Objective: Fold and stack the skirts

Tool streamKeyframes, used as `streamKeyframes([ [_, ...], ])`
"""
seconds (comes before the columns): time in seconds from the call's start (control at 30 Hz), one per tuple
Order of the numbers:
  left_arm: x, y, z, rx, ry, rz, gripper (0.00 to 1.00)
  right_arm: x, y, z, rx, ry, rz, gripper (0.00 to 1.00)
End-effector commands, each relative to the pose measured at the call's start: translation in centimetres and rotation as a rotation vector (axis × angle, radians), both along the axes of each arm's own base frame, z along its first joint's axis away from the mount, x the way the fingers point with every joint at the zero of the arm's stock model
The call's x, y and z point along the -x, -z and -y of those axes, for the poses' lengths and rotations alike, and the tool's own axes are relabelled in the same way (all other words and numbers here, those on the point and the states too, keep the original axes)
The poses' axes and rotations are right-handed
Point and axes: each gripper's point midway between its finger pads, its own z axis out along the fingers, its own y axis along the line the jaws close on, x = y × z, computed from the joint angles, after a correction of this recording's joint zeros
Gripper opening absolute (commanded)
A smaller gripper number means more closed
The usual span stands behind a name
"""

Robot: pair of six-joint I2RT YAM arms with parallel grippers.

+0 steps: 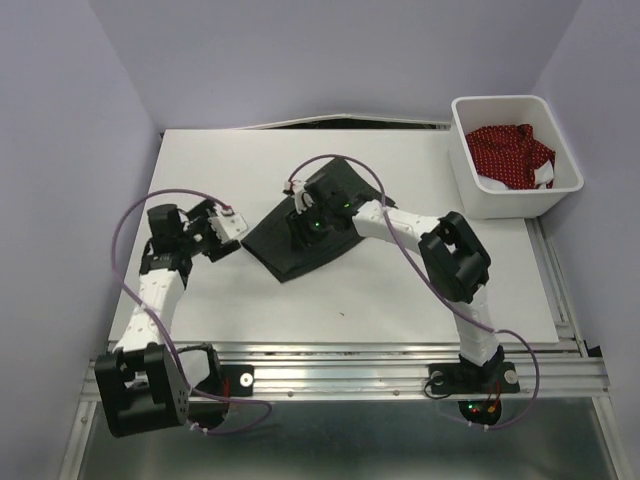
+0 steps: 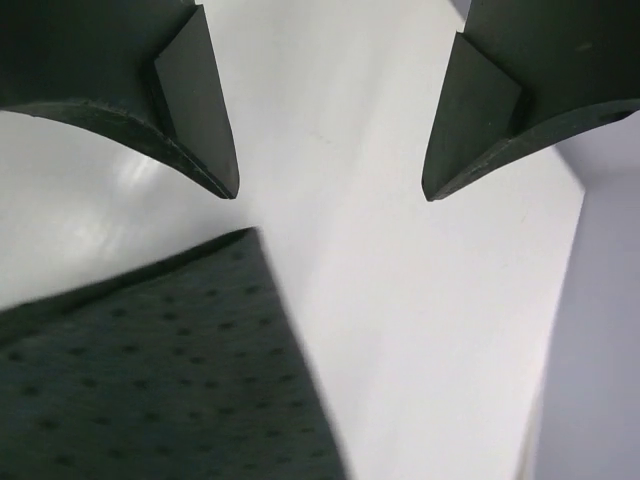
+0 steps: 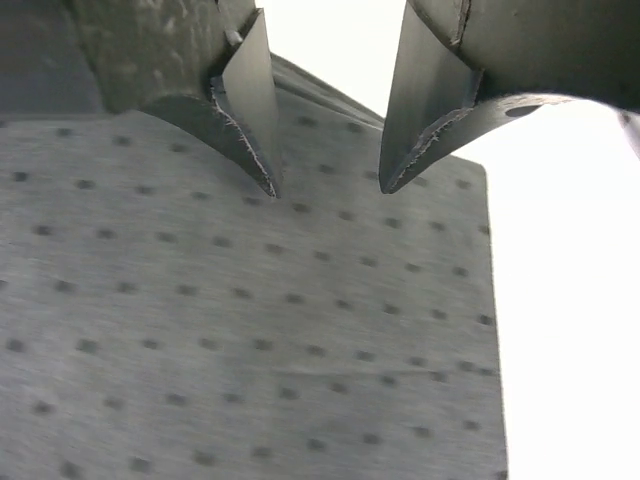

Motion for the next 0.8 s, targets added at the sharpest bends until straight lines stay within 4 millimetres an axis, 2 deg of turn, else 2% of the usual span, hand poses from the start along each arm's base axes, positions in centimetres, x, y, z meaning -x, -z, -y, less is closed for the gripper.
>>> streamKeyframes([
  [0.0, 0.6, -6.5, -2.8, 0.389, -0.282, -0.045, 0.88, -0.7, -4.9, -2.0, 0.015, 0.122, 0.23, 0.47],
  [0.03, 0.4, -7.5, -3.7, 0.428, -0.332, -0.025, 0.89, 0.5, -5.0, -3.1, 0.026, 0.103, 0.261, 0.47],
  [0.1, 0.1, -8.8, -6.0, 0.571, -0.51, -0.034, 0.9, 0.4, -5.3, -3.9, 0.054, 0.117, 0.337, 0.47],
  [0.13, -0.2, -9.7, -6.4, 0.613, -0.54, -0.025, 0.9, 0.7, -5.2, -4.4, 0.065, 0.114, 0.354, 0.47],
  [0.27, -1.0, -10.8, -5.9, 0.733, -0.561, -0.097, 0.93, 2.1, -3.3, -7.3, 0.155, 0.081, 0.409, 0.54],
  [0.33, -1.3, -11.7, -5.8, 0.775, -0.56, -0.08, 0.93, 1.5, -2.0, -7.7, 0.198, 0.076, 0.438, 0.54],
  [0.4, -1.5, -12.4, -5.9, 0.781, -0.552, -0.048, 0.93, 2.2, -1.4, -8.6, 0.223, 0.047, 0.478, 0.55],
  [0.57, -2.0, -13.3, -6.1, 0.779, -0.538, 0.003, 0.93, 2.4, 1.5, -9.7, 0.27, 0.022, 0.473, 0.55],
  [0.77, -2.8, -13.5, -6.5, 0.782, -0.544, -0.008, 0.93, 2.1, 5.2, -8.3, 0.38, 0.0, 0.487, 0.53],
])
